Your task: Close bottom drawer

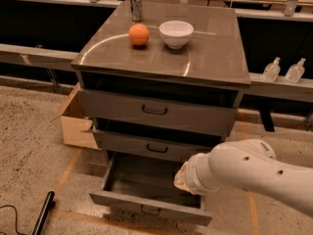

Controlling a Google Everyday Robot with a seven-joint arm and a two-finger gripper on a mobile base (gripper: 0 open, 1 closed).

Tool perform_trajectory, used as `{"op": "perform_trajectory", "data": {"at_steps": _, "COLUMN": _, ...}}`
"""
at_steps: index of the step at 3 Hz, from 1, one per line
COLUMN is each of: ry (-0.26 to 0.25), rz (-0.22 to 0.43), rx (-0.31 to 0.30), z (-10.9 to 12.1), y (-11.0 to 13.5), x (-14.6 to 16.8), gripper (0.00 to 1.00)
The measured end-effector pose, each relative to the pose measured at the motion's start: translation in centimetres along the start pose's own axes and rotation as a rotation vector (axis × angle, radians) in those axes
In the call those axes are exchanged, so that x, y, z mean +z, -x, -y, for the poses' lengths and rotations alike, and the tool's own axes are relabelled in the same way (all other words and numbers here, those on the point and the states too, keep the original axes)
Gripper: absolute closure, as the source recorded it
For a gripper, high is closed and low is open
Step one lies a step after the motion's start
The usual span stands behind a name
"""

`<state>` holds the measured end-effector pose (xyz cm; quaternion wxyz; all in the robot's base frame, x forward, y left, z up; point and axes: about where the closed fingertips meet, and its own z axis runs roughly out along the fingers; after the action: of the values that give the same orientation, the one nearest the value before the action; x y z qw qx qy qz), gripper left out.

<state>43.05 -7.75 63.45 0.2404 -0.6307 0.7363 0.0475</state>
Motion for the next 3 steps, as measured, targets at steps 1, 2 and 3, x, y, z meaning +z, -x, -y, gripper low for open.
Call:
{"op": "perform_trajectory", "data": {"at_steps": 1, "ry": 0.026, "rz": -0.041, "rx": 0.033, "z": -2.8, "y": -3.0, "x": 5.2, "gripper": 1.0}}
{"op": "perform_trajectory", "data": {"at_steps": 2, "ry": 0.057, "rz": -0.042, "rx": 0.061, "z": -5.3, "y": -5.6, "x": 9.4, "gripper": 1.0}}
{"op": "perform_trajectory", "data": {"at_steps": 3, "ry": 0.076, "rz": -0.008, "rx": 0.073, "z": -7.2, "y": -7.9, "x": 13.7, "gripper": 1.0}}
